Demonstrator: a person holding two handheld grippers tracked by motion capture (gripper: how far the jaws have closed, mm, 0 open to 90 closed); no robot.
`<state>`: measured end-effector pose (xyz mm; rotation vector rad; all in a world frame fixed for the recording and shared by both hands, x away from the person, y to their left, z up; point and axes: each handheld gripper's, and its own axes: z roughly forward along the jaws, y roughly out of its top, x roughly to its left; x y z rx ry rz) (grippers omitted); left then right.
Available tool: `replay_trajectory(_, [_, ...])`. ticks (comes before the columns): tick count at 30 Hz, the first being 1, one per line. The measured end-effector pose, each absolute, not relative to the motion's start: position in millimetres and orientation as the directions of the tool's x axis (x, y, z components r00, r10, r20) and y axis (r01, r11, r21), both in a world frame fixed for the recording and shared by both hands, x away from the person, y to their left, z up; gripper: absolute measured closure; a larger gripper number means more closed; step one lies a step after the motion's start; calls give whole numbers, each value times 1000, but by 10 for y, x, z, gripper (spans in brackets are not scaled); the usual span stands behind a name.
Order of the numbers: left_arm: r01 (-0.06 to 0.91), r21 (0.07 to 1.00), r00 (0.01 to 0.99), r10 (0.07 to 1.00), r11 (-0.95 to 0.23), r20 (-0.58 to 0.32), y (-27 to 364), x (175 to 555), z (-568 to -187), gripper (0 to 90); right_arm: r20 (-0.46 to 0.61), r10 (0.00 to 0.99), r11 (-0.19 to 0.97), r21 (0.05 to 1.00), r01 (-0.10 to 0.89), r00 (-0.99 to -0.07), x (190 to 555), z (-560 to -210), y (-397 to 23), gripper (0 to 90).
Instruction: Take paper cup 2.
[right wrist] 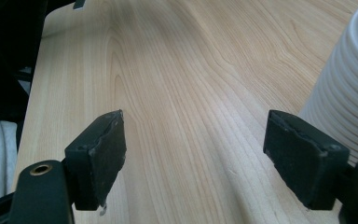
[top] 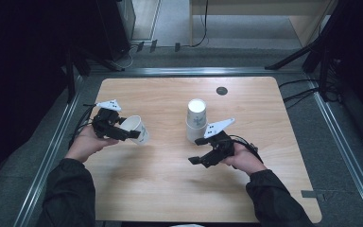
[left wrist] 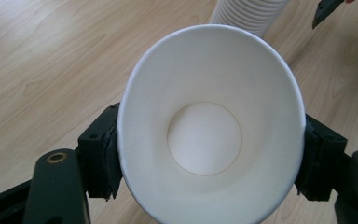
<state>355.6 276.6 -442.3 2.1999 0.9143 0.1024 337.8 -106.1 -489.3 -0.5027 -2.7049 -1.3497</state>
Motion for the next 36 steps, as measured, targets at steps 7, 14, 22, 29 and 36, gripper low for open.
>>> replay_trajectory(7, [620,620,689,711,-482,-136,2917,3633,-4545,251,211,260,565,758,326,-942,3384,-4906,-1064,217])
replay_trajectory(14, [639,615,645,758,-462,-100,3048,3700,-4618,248,206,259,570,756,321,-944,3382,-4912,-1062,217])
replay_trajectory(22, [660,572,603,798,-486,-18,3077,3757,-4713,241,204,260,571,756,320,-944,3385,-4917,-1061,216])
replay_trajectory(29, [679,550,573,819,-486,16,3069,3797,-4774,224,202,263,575,752,322,-943,3390,-4928,-1060,216])
replay_trajectory(36, [689,534,572,820,-490,14,3069,3806,-4812,217,203,262,576,751,322,-943,3392,-4934,-1061,216])
